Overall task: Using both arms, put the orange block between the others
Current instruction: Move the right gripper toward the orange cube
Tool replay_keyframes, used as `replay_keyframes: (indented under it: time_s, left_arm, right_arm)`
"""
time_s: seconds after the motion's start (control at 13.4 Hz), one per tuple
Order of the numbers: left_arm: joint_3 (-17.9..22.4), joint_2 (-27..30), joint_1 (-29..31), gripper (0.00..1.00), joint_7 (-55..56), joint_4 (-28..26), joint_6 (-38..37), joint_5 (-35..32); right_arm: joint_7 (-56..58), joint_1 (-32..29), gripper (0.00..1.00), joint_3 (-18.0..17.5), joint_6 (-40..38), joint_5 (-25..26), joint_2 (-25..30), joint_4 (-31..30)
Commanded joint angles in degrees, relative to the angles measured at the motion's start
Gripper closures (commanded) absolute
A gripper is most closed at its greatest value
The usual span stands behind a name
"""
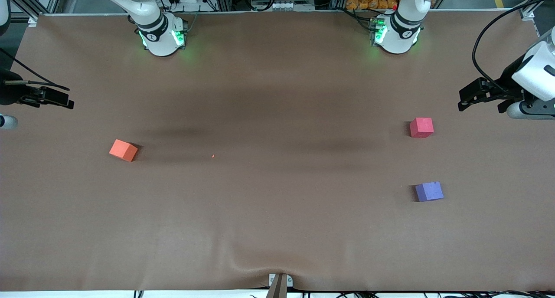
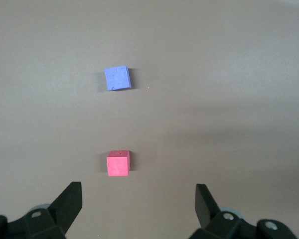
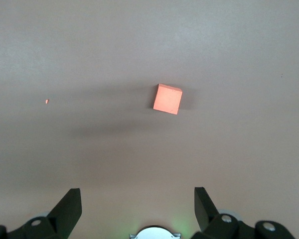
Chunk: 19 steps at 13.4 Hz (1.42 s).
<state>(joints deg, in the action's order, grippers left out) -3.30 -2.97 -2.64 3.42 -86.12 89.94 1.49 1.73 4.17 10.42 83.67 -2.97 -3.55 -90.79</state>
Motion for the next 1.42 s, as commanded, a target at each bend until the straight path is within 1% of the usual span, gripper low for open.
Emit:
replay_keyframes:
  time_s: [0.0, 0.6, 1.12, 1.35]
  left_arm:
    - [0.0, -0.1, 0.2, 0.0, 0.0, 0.2, 0.0, 0.2]
    - [-0.2, -0.3, 0.3, 0.0, 0.2, 0.2, -0.1, 0.3]
    - [-0.2, -0.4, 0.4, 0.0, 0.2, 0.1, -0.1, 0.3]
    - [-0.2, -0.4, 0.4, 0.0, 0.2, 0.1, -0.1, 0.3]
  right_arm:
    - [-1.2, -0.1, 0.0, -0.8, -0.3, 0.4, 1.6, -0.7]
    - [-0.9, 0.3, 0.0, -0.8, -0.6, 0.4, 1.6, -0.5]
    - [-1.3, 0.4, 0.0, -0.8, 0.3, 0.4, 0.6, -0.4]
    - [-1.3, 0.4, 0.0, -0.7, 1.8, 0.3, -1.4, 0.2]
